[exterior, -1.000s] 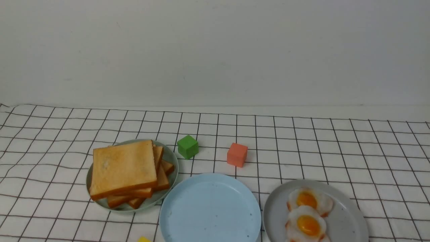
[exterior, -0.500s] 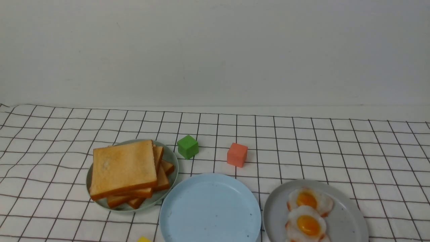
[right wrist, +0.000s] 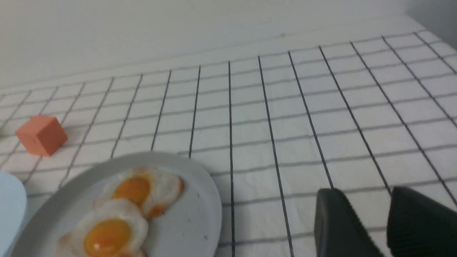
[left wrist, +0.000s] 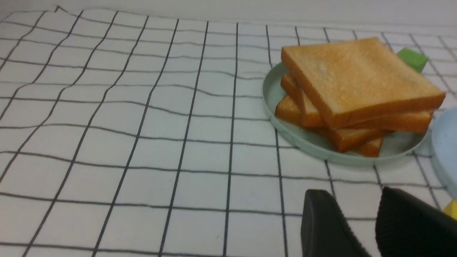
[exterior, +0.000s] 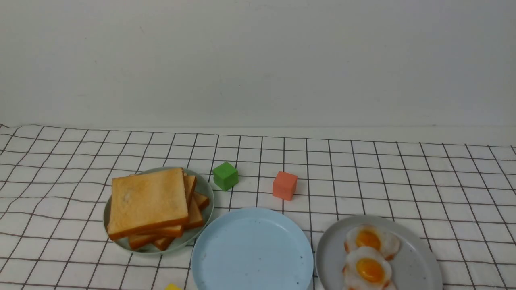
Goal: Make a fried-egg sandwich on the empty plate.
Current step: Use the left arm to grab a slice of bread
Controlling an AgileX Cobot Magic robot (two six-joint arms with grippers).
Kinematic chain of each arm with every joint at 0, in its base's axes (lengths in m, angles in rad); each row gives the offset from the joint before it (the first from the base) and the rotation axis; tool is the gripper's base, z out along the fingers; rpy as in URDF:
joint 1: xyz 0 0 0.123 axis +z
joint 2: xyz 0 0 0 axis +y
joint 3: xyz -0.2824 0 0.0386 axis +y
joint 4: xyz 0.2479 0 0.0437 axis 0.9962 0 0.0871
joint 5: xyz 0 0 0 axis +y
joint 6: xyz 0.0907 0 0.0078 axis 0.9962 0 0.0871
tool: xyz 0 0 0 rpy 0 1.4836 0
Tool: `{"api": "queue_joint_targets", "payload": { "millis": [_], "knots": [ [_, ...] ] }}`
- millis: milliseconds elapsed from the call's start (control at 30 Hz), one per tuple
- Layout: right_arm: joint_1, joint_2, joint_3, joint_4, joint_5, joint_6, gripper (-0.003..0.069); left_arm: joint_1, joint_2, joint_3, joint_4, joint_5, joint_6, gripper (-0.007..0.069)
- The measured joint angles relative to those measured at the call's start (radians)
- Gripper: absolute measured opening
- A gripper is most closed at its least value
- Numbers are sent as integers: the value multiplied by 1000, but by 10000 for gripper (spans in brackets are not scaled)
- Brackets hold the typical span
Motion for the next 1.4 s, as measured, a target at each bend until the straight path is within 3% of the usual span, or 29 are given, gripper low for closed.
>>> {"api": "queue_joint_targets", "payload": {
  "millis": [233, 533, 633, 767, 933, 1033, 1167, 1300, 1400],
  "knots": [
    [0, 0, 0, -5, -216, 1, 241, 0, 0, 0, -6, -171, -122, 238],
    [0, 0, 0, -5, -396, 18, 241, 0, 0, 0, -6, -158, -133, 238],
    [0, 0, 0, -5, -470, 66, 241, 0, 0, 1, -5, -176, -134, 238],
    [0, 0, -45, -5, -498, 191, 241, 0, 0, -1, -34, -365, -172, 238],
    [-2, 49, -240, -6, -414, 303, 241, 0, 20, -132, -98, -362, -180, 238],
    [-2, 200, -494, -5, -238, 353, 241, 0, 159, -350, -106, -291, -146, 238],
    [-2, 385, -742, -5, 20, 357, 241, 0, 356, -606, -175, -78, -191, 238],
    [-2, 546, -851, -8, 230, 336, 241, 0, 537, -713, -247, 164, -247, 238],
    [-2, 668, -850, -4, 319, 278, 241, 0, 679, -725, -254, 227, -252, 238]
  ]
}}
